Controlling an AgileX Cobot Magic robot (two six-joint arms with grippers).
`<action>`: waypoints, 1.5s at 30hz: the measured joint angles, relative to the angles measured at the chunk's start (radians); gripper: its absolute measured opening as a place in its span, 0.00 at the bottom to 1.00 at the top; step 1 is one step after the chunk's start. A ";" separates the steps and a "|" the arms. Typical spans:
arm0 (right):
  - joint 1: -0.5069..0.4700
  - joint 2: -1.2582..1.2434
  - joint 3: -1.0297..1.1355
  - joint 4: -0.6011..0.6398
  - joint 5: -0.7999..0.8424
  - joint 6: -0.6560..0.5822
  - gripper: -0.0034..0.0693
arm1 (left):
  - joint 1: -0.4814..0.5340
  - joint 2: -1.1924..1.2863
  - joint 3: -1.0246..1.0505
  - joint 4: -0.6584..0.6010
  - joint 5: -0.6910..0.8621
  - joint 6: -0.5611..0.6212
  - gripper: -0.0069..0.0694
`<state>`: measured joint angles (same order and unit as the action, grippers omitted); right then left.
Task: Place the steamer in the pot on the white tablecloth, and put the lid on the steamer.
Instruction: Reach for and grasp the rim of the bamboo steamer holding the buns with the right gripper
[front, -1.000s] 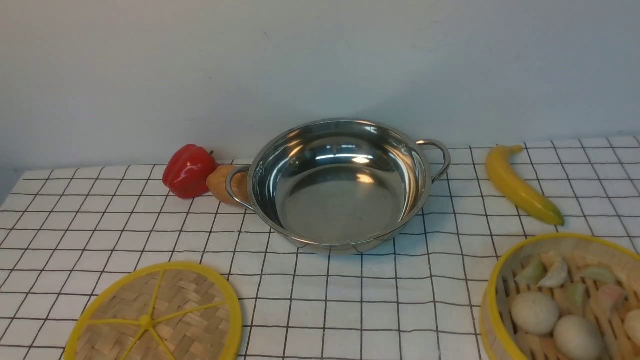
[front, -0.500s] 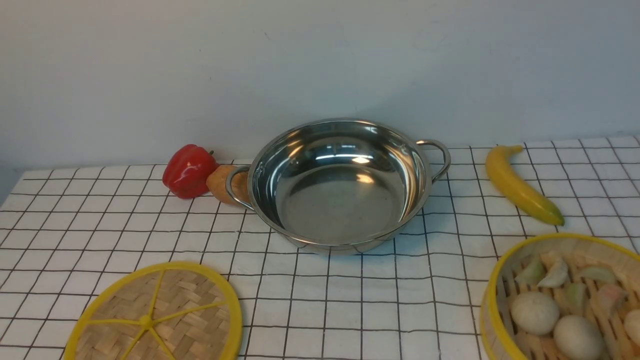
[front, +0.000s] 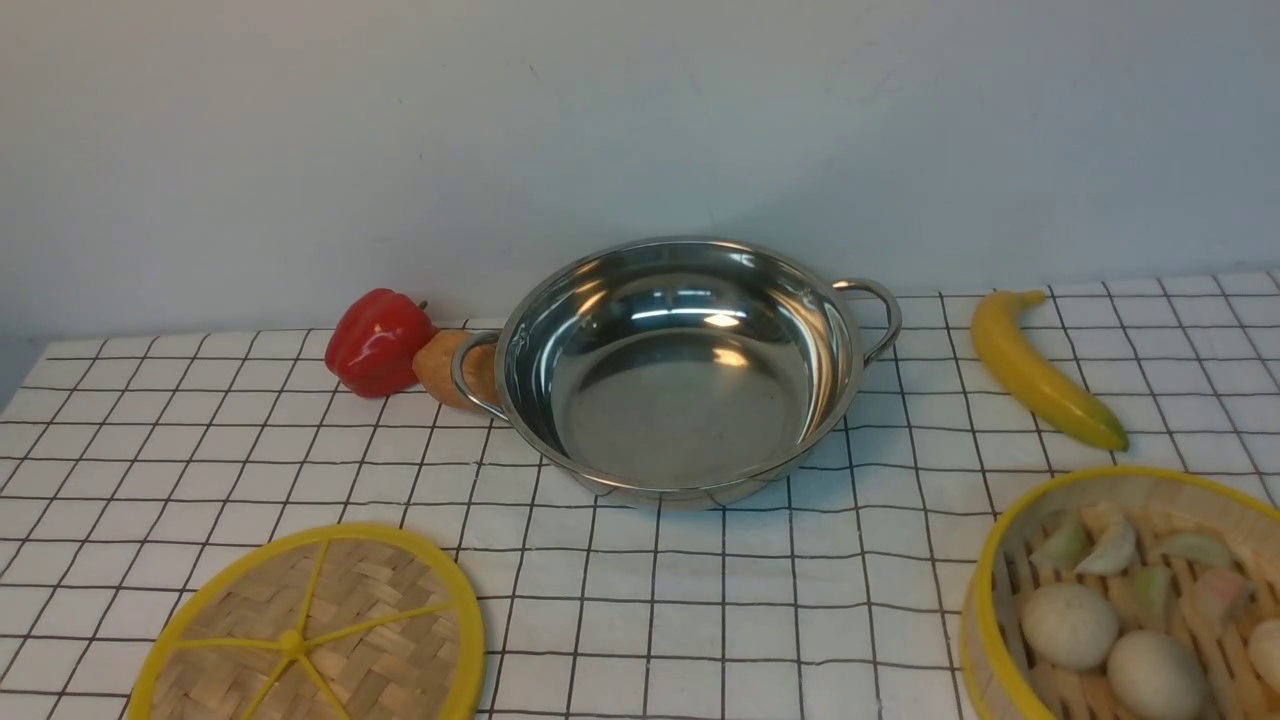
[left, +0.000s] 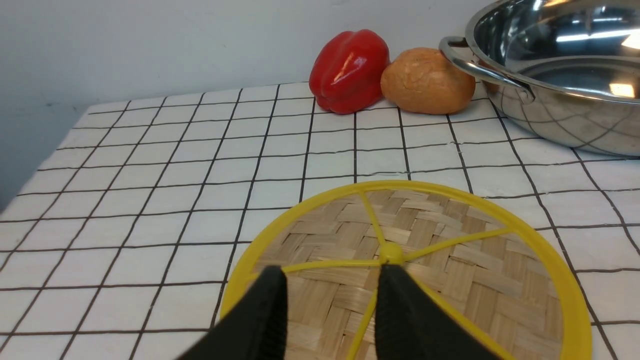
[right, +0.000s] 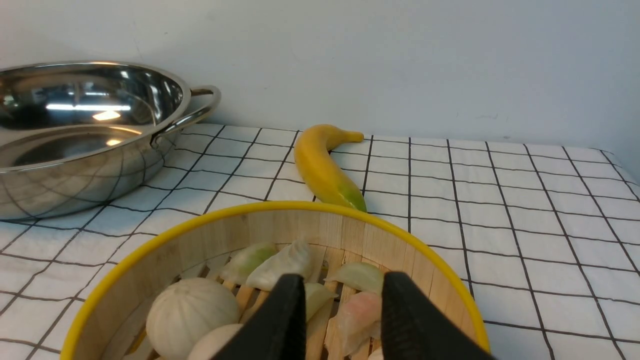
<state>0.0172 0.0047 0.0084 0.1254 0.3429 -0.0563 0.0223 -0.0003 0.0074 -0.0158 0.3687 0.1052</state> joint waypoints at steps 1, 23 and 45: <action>0.000 0.000 0.000 0.000 0.000 0.000 0.38 | 0.000 0.000 0.000 0.000 0.000 0.000 0.41; 0.000 0.269 -0.511 0.163 0.254 0.022 0.38 | 0.000 0.000 0.000 0.000 0.000 0.000 0.41; 0.000 0.664 -0.769 -0.058 0.727 0.137 0.38 | 0.000 0.000 0.000 0.000 0.000 0.000 0.41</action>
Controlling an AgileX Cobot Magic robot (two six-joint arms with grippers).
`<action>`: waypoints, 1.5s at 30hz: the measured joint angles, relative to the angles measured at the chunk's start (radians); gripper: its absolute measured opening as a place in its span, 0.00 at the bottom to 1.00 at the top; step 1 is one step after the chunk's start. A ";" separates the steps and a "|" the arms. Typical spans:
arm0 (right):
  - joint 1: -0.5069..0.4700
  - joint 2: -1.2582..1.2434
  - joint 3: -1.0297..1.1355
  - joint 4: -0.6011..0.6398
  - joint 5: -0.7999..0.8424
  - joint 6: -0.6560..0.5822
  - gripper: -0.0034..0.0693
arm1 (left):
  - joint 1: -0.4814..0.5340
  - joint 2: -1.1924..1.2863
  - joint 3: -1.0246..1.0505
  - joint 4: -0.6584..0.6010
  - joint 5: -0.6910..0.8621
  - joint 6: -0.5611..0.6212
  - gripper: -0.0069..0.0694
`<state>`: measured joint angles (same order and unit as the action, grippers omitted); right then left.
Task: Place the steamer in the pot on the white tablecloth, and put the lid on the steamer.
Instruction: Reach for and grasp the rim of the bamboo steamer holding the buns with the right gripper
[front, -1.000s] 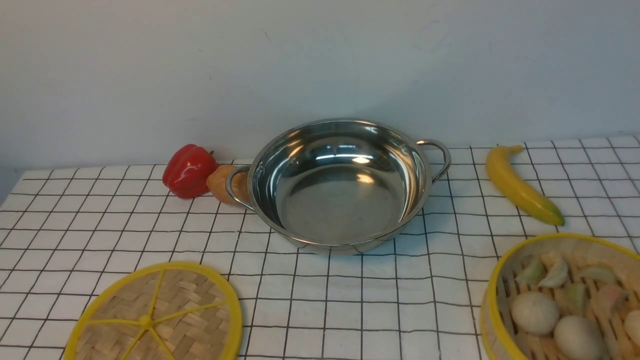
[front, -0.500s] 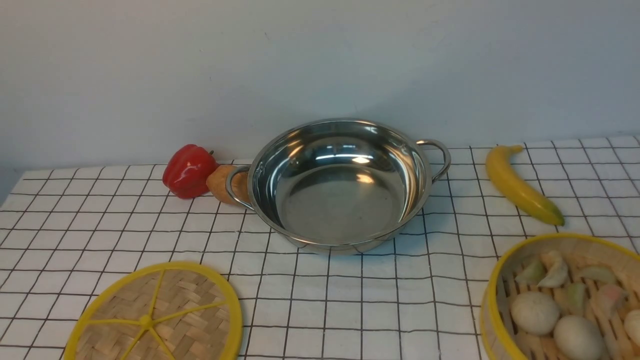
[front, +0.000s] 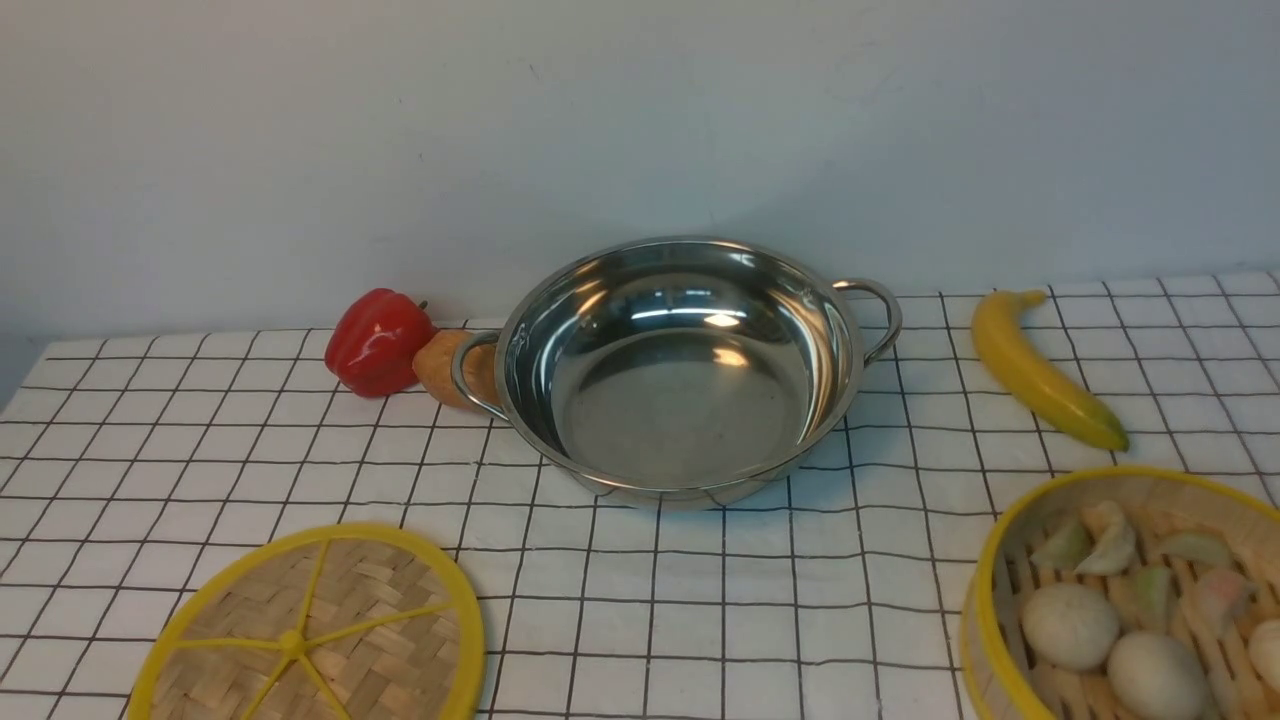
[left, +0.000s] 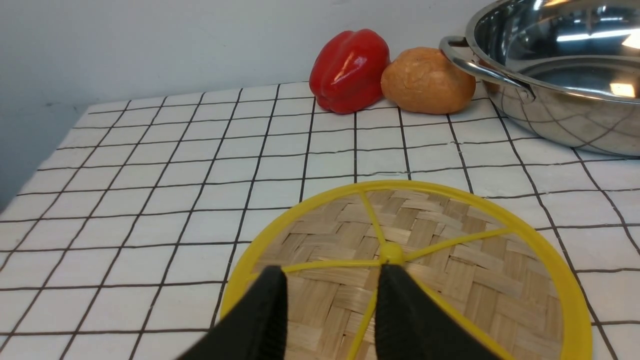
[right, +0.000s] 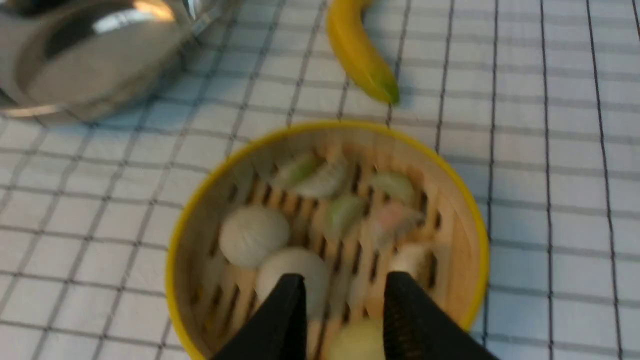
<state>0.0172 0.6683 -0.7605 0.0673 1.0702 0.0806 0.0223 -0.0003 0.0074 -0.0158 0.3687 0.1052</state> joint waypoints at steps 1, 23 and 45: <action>0.000 0.041 -0.025 -0.049 0.069 0.040 0.38 | 0.000 0.000 0.000 0.000 0.000 0.000 0.41; 0.000 0.366 -0.070 0.071 0.122 -0.127 0.38 | 0.000 0.000 0.000 0.000 0.000 0.000 0.41; 0.298 0.723 -0.270 0.153 0.058 -0.182 0.38 | 0.000 0.000 0.000 0.000 0.000 0.000 0.41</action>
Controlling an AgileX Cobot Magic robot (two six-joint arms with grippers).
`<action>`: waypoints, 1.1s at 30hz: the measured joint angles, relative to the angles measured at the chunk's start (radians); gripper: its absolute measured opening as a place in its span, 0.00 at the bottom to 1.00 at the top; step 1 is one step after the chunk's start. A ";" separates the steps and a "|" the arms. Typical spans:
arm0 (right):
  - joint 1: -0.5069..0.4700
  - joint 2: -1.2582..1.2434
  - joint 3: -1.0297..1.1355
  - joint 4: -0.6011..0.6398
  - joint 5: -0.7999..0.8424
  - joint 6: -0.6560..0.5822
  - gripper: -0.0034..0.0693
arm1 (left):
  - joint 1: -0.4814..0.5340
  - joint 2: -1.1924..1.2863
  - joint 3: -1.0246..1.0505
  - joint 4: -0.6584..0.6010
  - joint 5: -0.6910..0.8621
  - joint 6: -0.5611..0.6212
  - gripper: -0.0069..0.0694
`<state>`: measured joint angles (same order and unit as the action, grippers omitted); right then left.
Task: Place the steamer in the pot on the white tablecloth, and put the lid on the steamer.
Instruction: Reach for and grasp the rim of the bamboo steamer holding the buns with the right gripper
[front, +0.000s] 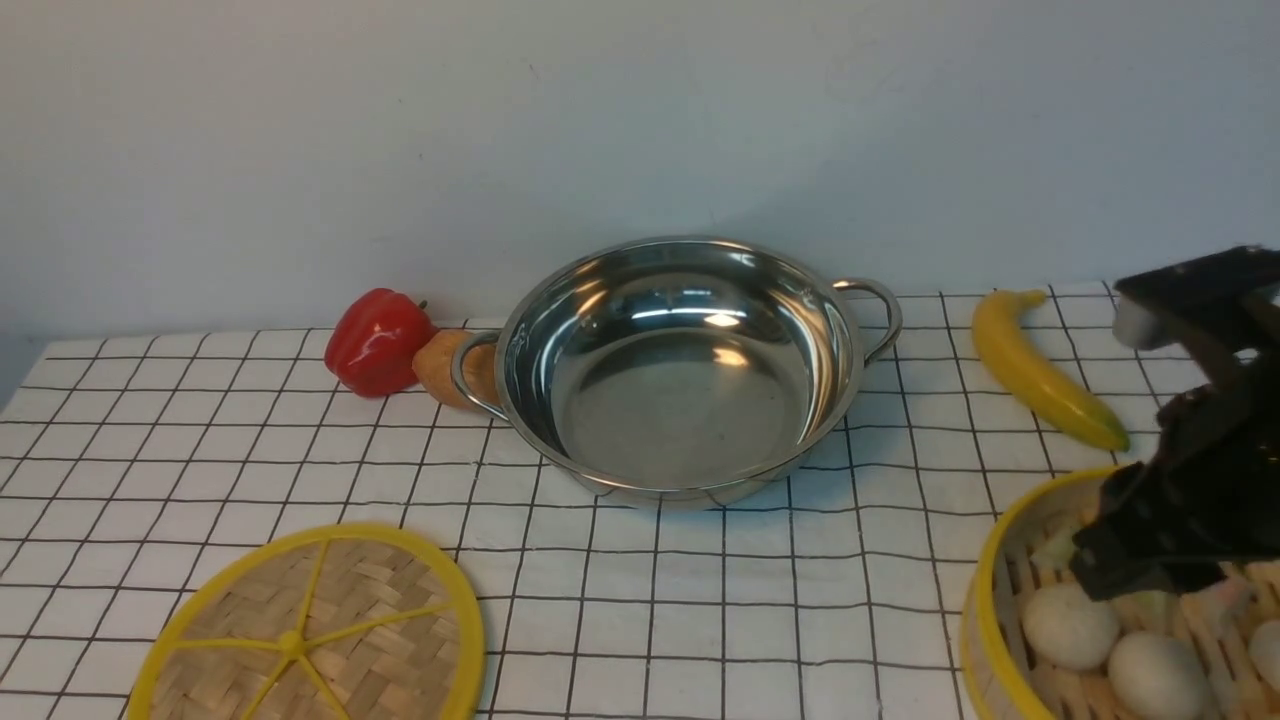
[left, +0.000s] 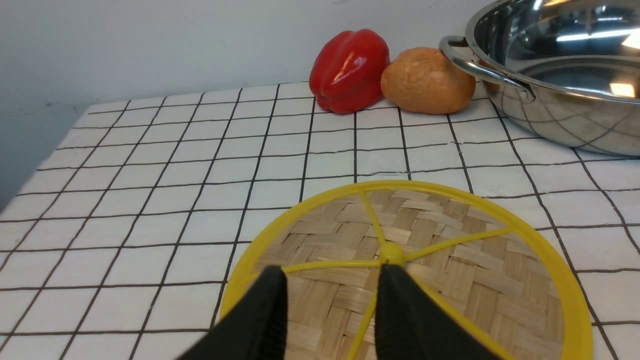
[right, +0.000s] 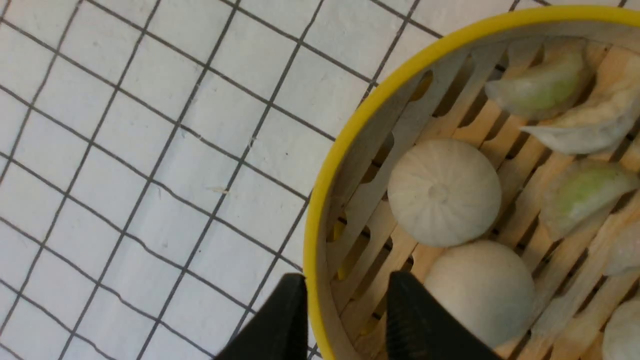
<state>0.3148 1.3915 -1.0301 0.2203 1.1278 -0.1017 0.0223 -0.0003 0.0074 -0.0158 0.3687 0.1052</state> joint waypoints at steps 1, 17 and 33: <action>0.003 0.010 -0.002 -0.002 -0.001 0.002 0.38 | 0.000 0.000 0.000 0.000 0.000 0.000 0.41; 0.062 0.204 -0.018 -0.001 -0.156 0.252 0.49 | 0.000 0.000 0.000 0.000 0.000 0.000 0.41; 0.064 0.295 -0.018 0.006 -0.162 0.280 0.57 | 0.000 0.000 0.000 0.000 0.000 0.000 0.41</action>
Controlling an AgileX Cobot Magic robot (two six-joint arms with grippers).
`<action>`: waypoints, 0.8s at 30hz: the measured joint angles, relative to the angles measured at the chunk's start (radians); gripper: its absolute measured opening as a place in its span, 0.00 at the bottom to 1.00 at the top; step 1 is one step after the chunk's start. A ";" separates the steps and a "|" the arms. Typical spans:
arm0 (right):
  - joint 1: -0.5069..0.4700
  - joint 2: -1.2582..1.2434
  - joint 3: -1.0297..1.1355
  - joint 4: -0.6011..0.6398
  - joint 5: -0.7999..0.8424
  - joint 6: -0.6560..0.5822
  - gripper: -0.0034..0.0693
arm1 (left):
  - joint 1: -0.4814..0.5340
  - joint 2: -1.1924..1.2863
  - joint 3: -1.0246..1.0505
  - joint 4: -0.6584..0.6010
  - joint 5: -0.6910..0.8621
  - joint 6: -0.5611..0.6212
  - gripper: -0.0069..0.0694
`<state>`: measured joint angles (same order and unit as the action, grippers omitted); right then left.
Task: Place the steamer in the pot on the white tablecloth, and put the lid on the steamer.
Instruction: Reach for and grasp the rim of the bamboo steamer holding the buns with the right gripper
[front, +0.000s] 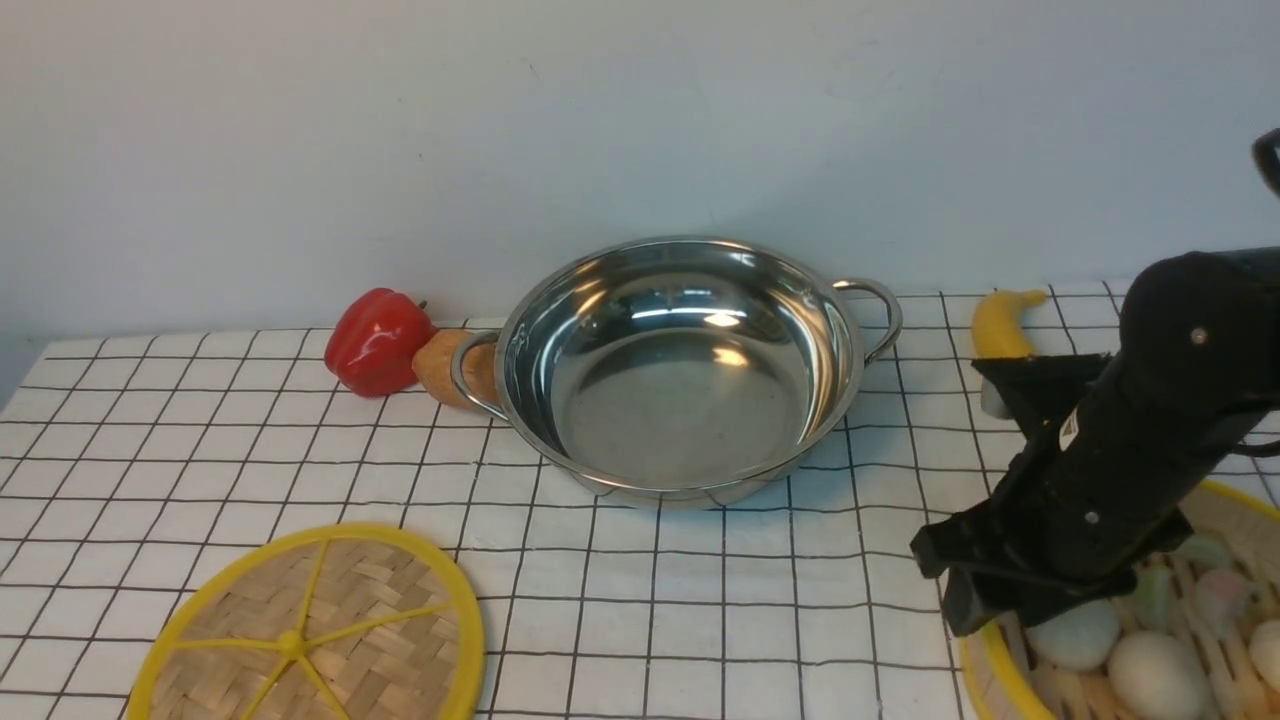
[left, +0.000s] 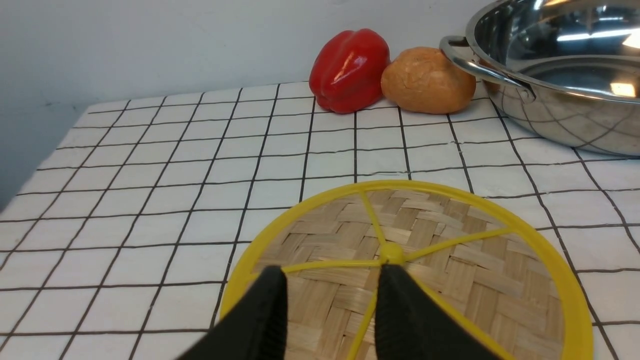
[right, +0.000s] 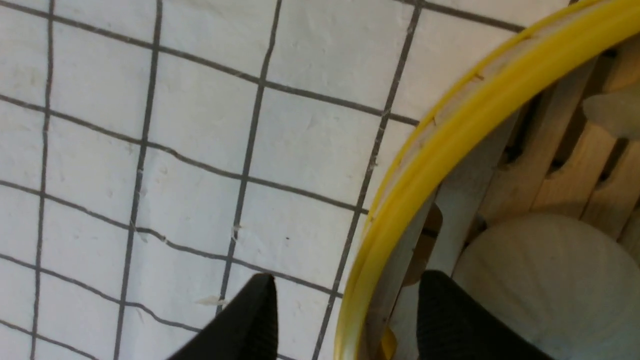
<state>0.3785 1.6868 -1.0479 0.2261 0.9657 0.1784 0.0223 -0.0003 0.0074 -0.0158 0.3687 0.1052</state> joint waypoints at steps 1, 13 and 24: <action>0.000 0.002 0.000 0.000 -0.002 0.001 0.57 | 0.000 0.000 0.000 0.000 0.000 0.000 0.41; 0.000 0.094 0.000 0.004 -0.014 0.008 0.56 | 0.000 0.000 0.000 0.000 0.000 0.000 0.41; 0.000 0.094 0.000 0.009 0.008 -0.030 0.17 | 0.000 0.000 0.000 0.000 0.000 0.000 0.41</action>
<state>0.3785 1.7808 -1.0479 0.2347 0.9733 0.1484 0.0223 -0.0003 0.0074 -0.0158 0.3687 0.1052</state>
